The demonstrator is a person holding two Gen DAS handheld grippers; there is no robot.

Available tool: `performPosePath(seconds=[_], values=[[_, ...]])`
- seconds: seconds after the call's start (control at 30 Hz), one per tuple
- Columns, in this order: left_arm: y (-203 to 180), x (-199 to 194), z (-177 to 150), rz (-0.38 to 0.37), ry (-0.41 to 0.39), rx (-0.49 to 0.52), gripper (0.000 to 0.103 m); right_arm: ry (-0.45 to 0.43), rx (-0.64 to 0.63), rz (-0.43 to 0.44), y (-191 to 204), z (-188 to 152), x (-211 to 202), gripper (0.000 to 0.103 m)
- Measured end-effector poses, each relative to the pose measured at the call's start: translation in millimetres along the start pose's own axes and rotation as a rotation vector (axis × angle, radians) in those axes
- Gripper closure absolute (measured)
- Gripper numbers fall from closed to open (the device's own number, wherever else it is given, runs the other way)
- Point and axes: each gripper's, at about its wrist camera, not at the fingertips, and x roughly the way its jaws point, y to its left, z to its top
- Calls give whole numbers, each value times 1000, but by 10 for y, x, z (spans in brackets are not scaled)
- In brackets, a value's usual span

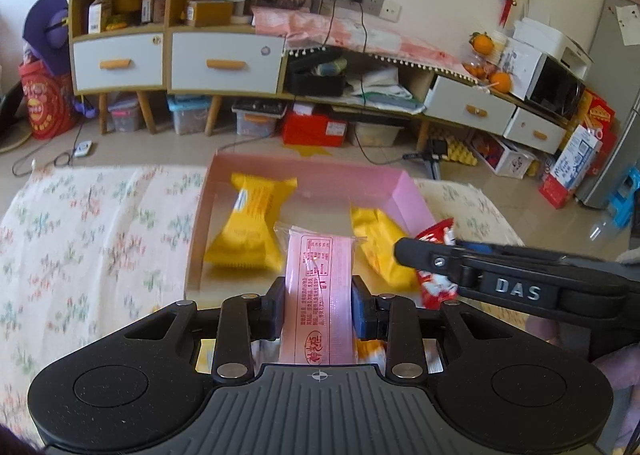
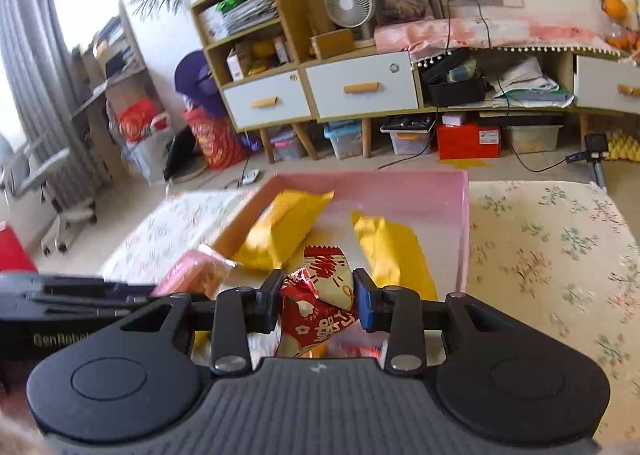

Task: Organize snacks

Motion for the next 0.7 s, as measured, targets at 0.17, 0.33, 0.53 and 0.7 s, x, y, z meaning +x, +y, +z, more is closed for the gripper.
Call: performPosePath(seconds=[0.17,0.33,0.53,0.7], values=[[29,274,132,22,28,30,74,12,99,19,-108,34,191,69],[114,543,210,10,57,21,74,41,128,10,-176,5,305,69],[163,798,261,15,82,7,74,28,94,-61,-196,17,338,69],[142,911,285,29,82,16,74,29,71,-87,-205,25,364,69]])
